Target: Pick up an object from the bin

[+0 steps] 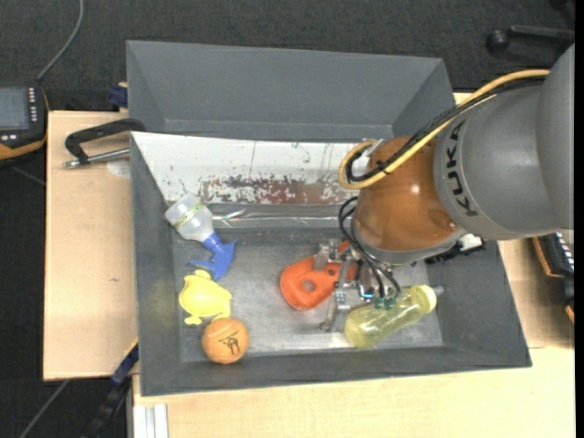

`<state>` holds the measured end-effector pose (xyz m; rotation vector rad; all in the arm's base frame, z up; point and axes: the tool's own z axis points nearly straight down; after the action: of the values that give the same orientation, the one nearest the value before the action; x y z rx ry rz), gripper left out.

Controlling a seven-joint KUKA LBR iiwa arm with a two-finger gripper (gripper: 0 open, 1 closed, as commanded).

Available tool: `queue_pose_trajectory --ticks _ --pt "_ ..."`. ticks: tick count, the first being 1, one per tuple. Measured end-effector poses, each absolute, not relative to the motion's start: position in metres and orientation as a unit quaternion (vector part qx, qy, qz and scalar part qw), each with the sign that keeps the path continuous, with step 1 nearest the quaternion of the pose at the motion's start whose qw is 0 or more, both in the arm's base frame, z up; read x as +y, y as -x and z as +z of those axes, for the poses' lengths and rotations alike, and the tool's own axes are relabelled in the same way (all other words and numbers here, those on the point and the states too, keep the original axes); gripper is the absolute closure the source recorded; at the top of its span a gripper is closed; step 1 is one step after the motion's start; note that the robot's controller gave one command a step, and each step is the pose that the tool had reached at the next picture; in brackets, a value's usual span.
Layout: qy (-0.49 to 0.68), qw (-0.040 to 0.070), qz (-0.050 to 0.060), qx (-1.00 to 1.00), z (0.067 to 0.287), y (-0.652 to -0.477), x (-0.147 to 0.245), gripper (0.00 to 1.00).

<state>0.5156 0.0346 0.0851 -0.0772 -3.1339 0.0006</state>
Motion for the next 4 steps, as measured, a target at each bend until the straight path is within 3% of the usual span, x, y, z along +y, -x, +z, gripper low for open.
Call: queue_pose_trajectory --ticks 1,4 --pt "0.044 0.0 -0.002 -0.999 0.0704 -0.5194 0.0475 1.0" --pt "0.044 0.0 -0.002 -0.999 0.0704 -0.5193 0.0475 1.0"
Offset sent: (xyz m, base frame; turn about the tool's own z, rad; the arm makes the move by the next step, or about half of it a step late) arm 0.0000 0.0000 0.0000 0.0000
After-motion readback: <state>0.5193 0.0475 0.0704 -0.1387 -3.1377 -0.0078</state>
